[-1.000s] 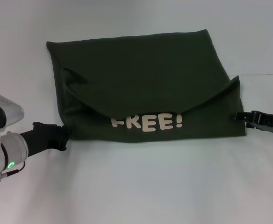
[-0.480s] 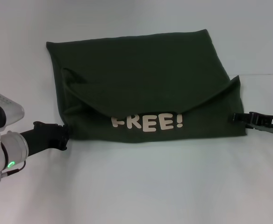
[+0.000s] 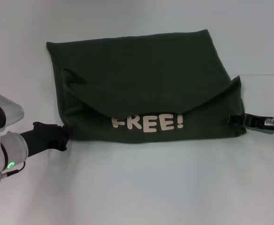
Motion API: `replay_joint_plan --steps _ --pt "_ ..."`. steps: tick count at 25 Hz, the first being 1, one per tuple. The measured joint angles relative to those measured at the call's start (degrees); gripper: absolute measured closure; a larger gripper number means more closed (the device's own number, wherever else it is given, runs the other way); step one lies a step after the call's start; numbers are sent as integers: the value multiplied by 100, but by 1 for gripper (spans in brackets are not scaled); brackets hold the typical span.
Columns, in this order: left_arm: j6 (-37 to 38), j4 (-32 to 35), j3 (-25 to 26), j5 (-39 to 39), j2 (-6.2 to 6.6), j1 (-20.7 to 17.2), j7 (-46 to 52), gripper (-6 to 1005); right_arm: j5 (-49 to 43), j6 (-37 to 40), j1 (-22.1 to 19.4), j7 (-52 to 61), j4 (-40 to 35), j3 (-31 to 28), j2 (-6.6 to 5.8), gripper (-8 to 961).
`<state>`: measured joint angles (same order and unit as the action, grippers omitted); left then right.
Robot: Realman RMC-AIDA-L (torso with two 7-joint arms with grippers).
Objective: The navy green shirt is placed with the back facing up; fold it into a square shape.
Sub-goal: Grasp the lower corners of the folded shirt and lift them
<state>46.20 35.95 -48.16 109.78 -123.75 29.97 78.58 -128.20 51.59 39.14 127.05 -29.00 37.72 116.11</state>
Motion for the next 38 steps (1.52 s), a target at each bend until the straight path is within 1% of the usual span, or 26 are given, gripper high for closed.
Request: replay_joint_plan --steps 1,6,12,17,19,23,24,25,28,31,38 --pt "3 0 0 0 0 0 0 997 0 3 1 -4 0 0 5 298" --pt "16 0 4 0 0 0 15 997 91 14 -108 -97 -75 -52 39 398" --pt "53 18 4 0 13 -5 190 997 567 236 -310 -534 -149 -58 41 517" --pt "274 174 6 0 26 -116 381 998 685 438 -424 -739 -185 -62 8 760" --pt "431 312 4 0 21 -208 524 998 686 517 -514 -753 -307 -64 23 825" --pt "847 629 10 0 57 -437 963 998 924 813 -831 -986 -774 -79 173 954" --pt "912 693 21 -1 63 -493 1021 998 1016 861 -902 -1050 -860 -81 201 953" --pt "962 741 40 -3 67 -537 1054 998 1076 880 -952 -1087 -895 -81 201 952" --pt "997 798 60 -6 58 -601 1077 997 1110 884 -980 -1115 -807 -59 135 950" --pt "975 801 27 -4 21 -613 1053 997 1079 838 -910 -1114 -641 -38 79 947" --pt "972 766 11 2 14 -574 993 997 1069 617 -703 -1064 -368 -20 12 941"
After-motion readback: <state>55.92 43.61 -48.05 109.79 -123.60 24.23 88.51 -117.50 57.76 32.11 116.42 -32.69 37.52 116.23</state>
